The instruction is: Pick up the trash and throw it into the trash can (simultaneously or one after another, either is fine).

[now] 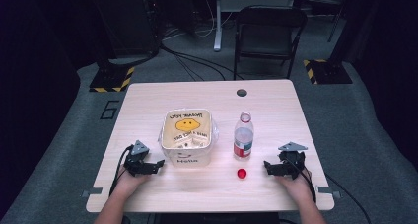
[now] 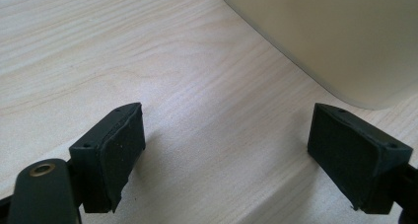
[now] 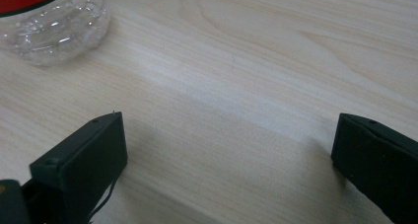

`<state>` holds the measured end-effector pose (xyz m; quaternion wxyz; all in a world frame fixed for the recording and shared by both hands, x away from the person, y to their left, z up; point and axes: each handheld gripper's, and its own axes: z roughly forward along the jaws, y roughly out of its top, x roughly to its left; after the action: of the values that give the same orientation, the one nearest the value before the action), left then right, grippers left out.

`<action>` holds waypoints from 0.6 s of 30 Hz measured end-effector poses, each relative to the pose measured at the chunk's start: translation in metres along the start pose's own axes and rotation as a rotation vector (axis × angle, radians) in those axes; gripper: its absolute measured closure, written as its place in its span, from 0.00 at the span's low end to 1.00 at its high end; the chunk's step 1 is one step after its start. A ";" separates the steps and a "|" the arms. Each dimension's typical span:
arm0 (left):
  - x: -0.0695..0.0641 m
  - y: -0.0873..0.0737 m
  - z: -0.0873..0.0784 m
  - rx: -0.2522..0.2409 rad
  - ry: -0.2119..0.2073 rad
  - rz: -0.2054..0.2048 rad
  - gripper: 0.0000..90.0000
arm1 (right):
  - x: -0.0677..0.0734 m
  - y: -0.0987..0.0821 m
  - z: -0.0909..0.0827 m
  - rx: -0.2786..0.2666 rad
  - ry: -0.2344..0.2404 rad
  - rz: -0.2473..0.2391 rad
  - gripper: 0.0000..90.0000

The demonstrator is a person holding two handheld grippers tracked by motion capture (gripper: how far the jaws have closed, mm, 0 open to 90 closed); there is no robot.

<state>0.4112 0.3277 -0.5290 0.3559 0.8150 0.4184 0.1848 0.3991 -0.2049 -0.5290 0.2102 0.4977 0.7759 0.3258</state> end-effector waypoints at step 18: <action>-0.001 -0.002 -0.002 -0.001 -0.006 0.013 0.16 | -0.001 0.002 -0.013 0.018 0.022 0.028 0.33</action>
<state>0.4080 0.3288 -0.5292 0.3564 0.8181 0.4117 0.1850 0.3925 -0.2086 -0.5188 0.1926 0.5070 0.7739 0.3269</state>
